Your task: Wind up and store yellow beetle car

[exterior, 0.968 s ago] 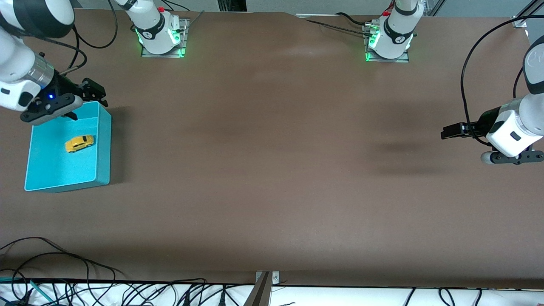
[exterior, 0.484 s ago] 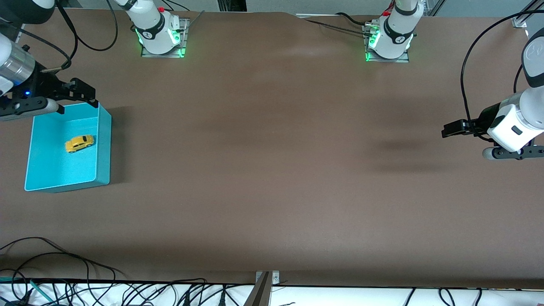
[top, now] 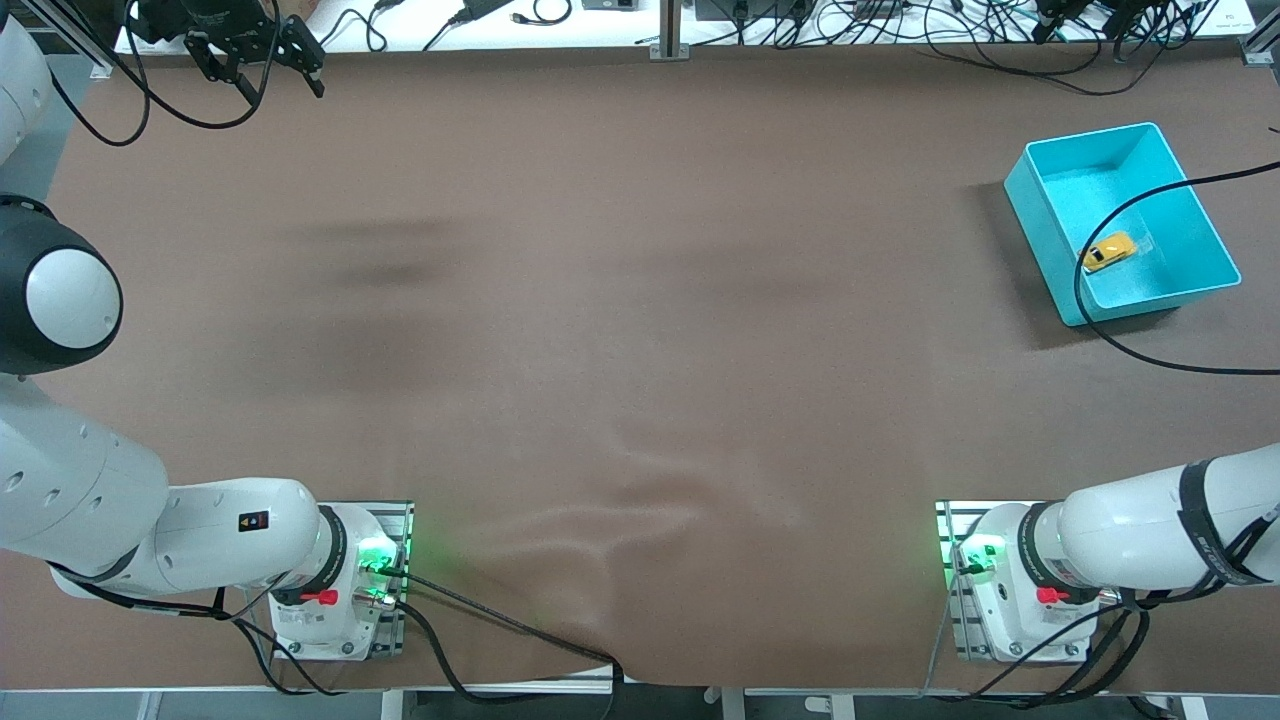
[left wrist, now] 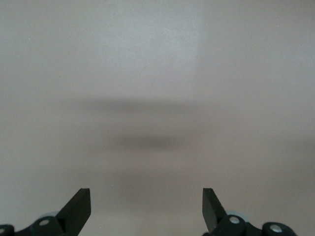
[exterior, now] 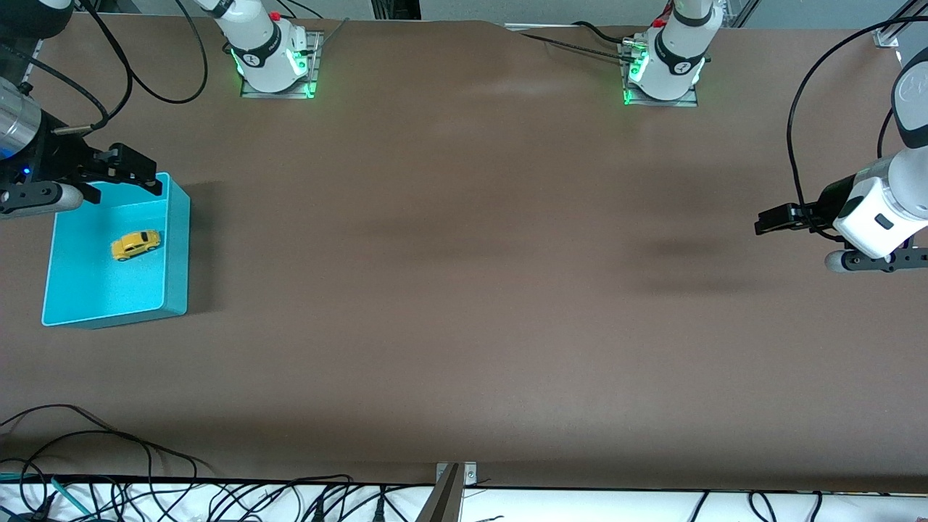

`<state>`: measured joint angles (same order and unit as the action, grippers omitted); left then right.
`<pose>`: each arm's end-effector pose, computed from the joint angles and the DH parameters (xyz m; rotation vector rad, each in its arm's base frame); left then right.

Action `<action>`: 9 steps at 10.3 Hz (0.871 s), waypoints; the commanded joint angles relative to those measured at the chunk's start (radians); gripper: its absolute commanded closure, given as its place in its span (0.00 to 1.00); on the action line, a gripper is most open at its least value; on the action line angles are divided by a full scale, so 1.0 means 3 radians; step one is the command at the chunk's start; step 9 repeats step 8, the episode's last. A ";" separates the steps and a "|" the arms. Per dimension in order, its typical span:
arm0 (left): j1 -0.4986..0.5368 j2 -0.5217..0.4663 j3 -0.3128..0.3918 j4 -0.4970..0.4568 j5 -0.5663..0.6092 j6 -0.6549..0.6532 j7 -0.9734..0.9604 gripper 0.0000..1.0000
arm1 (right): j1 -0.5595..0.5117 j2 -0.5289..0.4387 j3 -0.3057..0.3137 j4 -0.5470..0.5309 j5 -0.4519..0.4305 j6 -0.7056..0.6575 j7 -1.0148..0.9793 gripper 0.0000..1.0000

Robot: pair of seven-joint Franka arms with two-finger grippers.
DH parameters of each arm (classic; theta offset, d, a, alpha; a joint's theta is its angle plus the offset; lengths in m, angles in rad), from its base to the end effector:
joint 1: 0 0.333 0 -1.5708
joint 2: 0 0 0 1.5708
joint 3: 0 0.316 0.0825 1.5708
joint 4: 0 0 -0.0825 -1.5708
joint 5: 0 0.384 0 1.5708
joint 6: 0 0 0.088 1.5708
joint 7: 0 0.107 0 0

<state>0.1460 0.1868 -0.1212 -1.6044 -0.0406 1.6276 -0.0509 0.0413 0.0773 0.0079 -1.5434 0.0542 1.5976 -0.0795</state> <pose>0.6015 0.0159 0.5058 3.0682 0.1252 -0.2510 0.5788 0.0340 0.5961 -3.0801 -0.1952 0.0344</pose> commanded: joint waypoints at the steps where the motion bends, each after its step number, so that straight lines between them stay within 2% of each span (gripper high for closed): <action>1: 0.0050 -0.0106 0.0005 -0.0098 -0.0090 0.0051 0.0103 0.00 | 0.0036 0.0039 -0.0032 0.0118 -0.0037 -0.0099 0.0055 0.00; 2: -0.0031 -0.0106 0.0036 -0.0103 -0.0090 0.0051 0.0098 0.00 | 0.0036 0.0044 -0.0032 0.0118 -0.0053 -0.0099 0.0055 0.00; 3: -0.0280 -0.0106 0.0284 -0.0108 -0.0084 0.0046 0.0098 0.00 | 0.0021 0.0054 -0.0032 0.0118 -0.0048 -0.0094 0.0055 0.00; 4: -0.0581 -0.0111 0.0631 -0.0108 -0.0095 0.0041 0.0103 0.00 | 0.0006 0.0059 -0.0032 0.0128 -0.0068 -0.0094 0.0055 0.00; 5: -0.0635 -0.0116 0.0695 -0.0108 -0.0105 0.0046 0.0108 0.00 | 0.0000 0.0059 -0.0032 0.0129 -0.0104 -0.0094 0.0055 0.00; 9: -0.0569 -0.0121 0.0665 -0.0118 -0.0110 0.0041 0.0195 0.00 | 0.0000 0.0059 -0.0088 0.0134 -0.0109 -0.0089 0.0055 0.00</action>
